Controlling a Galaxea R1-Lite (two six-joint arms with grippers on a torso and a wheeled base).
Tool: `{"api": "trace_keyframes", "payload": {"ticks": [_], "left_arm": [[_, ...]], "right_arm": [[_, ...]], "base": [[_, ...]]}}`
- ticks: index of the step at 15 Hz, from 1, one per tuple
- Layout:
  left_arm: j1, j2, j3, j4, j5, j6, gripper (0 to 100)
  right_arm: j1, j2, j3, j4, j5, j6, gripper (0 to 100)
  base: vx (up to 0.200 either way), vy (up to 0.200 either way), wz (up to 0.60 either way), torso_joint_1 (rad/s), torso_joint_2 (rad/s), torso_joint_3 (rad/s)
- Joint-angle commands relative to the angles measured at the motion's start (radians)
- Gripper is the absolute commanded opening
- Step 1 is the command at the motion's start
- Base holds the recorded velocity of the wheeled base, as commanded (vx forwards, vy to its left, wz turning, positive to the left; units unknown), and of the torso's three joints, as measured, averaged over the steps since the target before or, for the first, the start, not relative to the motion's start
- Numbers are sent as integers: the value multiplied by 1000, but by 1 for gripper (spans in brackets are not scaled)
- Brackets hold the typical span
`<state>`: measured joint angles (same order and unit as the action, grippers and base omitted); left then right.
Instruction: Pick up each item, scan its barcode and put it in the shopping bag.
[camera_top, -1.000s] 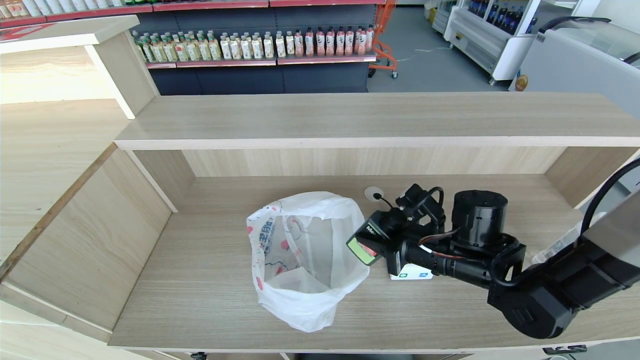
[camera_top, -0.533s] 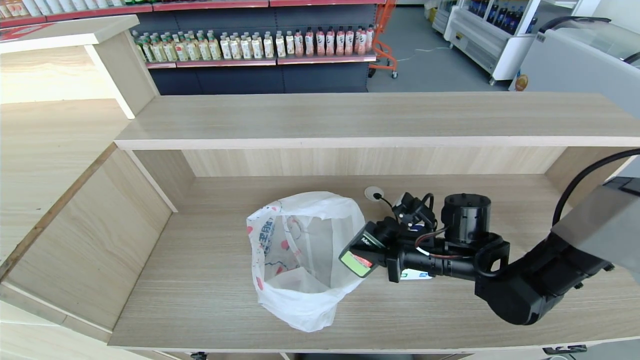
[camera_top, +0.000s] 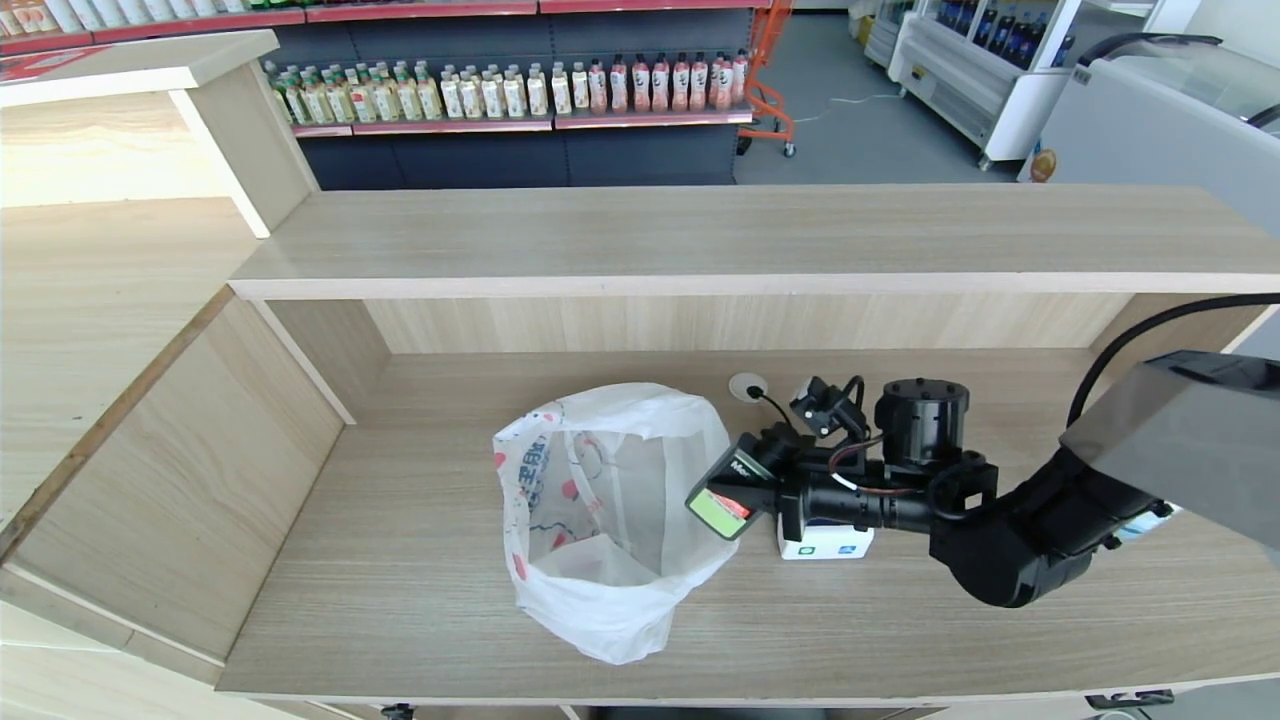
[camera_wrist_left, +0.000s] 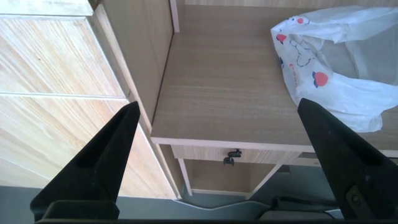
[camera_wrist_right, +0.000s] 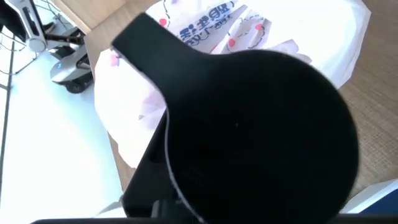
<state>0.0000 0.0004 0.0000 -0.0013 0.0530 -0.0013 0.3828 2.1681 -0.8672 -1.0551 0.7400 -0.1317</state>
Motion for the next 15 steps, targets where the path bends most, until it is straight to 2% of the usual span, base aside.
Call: {"api": "trace_keyframes", "payload": {"ticks": [1,11,12,15], "left_arm": [[0,0,0,0,-1,0,100],[0,0,0,0,1,0,100],[0,0,0,0,1,0,100],[0,0,0,0,1,0,100]], "right_arm": [[-4,44,-49,12,-2,-2,0],[53,156,-225,67,-21,-26,0],[65,184,-257,93,-57,-74,0],[70,210,-315,155,-71,-141,0]], "base": [[0,0,0,0,0,0],[0,0,0,0,0,0],[0,0,0,0,0,0],[0,0,0,0,0,0]]}}
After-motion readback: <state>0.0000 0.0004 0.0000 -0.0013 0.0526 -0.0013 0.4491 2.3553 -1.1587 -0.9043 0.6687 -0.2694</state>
